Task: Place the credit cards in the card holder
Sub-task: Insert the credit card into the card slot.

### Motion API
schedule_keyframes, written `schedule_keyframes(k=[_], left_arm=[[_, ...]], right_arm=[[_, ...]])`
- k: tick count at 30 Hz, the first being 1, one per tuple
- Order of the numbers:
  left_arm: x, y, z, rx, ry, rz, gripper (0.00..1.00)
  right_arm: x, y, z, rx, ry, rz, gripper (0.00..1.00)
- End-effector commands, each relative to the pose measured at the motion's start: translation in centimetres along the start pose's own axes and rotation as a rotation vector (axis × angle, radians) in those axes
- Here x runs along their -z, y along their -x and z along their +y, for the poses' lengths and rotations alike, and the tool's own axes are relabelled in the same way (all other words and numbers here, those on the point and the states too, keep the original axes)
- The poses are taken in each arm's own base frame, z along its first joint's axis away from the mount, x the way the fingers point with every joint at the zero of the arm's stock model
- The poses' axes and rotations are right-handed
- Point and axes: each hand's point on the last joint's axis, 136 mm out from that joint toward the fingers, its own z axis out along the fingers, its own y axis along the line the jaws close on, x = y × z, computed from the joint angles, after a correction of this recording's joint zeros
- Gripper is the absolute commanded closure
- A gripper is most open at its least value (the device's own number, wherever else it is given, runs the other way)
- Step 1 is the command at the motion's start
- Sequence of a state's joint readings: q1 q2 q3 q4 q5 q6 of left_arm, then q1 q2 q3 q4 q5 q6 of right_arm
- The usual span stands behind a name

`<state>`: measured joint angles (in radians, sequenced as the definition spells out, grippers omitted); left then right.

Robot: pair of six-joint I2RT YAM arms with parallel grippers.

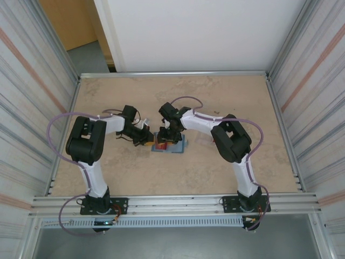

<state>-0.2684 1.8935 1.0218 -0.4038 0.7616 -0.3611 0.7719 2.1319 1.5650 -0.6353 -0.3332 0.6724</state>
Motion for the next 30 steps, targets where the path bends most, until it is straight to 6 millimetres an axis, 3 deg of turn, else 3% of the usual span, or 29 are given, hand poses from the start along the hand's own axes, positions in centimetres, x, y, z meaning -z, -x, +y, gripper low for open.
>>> schedule_keyframes(k=[1,5,14,25,30], left_arm=[[0.1,-1.5,-1.0,-0.005,-0.014,0.015,1.00],[0.5,-1.3,-1.0,-0.019,-0.009,-0.001,1.00],[2.8,0.5,-1.0,-0.013,-0.004,-0.066,1.00],[0.7,-0.2,0.6,0.026,0.015,-0.017,1.00],[0.4,-0.2,0.7,0.022,0.022,-0.006,1.00]], right_arm=[[-0.1,1.2,1.0,0.016,0.024,-0.011,0.61],[0.3,1.8,0.2,0.012,0.014,-0.008,0.61],[1.0,1.2,0.7,0.023,0.018,-0.011,0.61],[0.3,0.7,1.8,0.038,0.018,0.003,0.61],[1.3,0.7,1.5,0.041,0.003,-0.010,0.60]])
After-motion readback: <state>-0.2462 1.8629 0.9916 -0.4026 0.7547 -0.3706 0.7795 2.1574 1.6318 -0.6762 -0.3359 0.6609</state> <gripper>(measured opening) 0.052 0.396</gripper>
